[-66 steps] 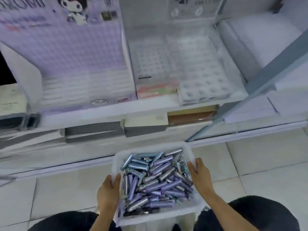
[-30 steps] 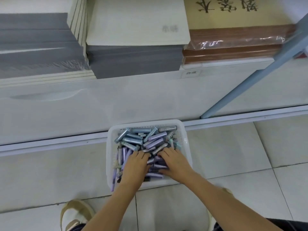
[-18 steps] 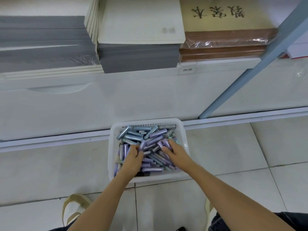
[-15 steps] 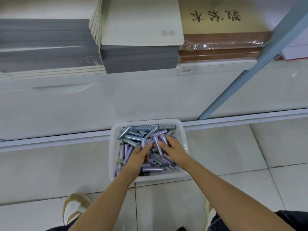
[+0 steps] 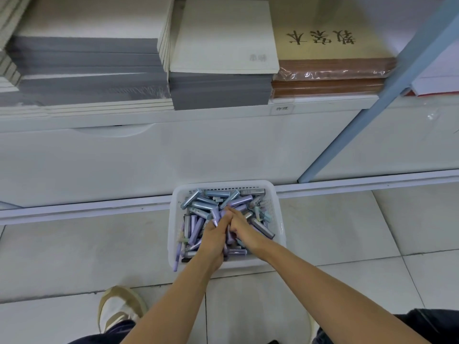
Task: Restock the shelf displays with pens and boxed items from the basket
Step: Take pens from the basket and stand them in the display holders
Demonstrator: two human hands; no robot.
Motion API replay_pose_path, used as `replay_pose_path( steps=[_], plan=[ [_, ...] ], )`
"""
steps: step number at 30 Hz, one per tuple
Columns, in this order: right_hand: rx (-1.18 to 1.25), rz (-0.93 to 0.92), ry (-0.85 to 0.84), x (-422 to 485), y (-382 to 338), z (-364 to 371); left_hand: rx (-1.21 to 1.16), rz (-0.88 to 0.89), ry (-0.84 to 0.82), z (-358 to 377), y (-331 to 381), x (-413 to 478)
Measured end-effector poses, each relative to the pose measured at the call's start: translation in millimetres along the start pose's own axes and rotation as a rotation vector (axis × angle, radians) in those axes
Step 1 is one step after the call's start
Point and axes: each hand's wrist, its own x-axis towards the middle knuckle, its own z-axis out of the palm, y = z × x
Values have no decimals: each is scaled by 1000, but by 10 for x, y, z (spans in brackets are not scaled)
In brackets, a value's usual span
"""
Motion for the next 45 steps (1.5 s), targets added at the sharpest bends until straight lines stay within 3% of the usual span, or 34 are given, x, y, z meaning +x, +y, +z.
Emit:
replay_pose_path(
  steps=[2,4,7,10,14,16,19,25,32,35,41,45],
  plan=[
    [-63,-122,61,30,-14,-76,-1,44,43,-79,10,57],
    [-224,-265,238,119,-2,-221,-39,65,72,-150,58,119],
    [-516,-297,387,376,0,-433,-47,72,96,-269,108,179],
    [-1024,-267,310,608,79,-490,-40,69,81,-297,105,218],
    [-1267,-296,250,737,184,-452,-16,39,83,-289,124,257],
    [-1221,-337,222,743,169,-475,53,39,139,-287,121,309],
    [-929,-329,100,660,98,-537,122,43,193,-268,121,362],
    [-550,-340,-83,398,-253,-526,67,103,202,-1,348,309],
    [-248,-364,-48,-10,-795,-607,-82,294,290,204,774,15],
    [-156,-402,-8,-207,-1135,-688,-69,401,227,293,1002,-226],
    [-38,-740,87,-795,-1933,-674,-33,599,53,475,1526,-820],
    [-19,-899,128,-1265,-2358,-678,-31,650,-181,539,1885,-1274]
  ],
)
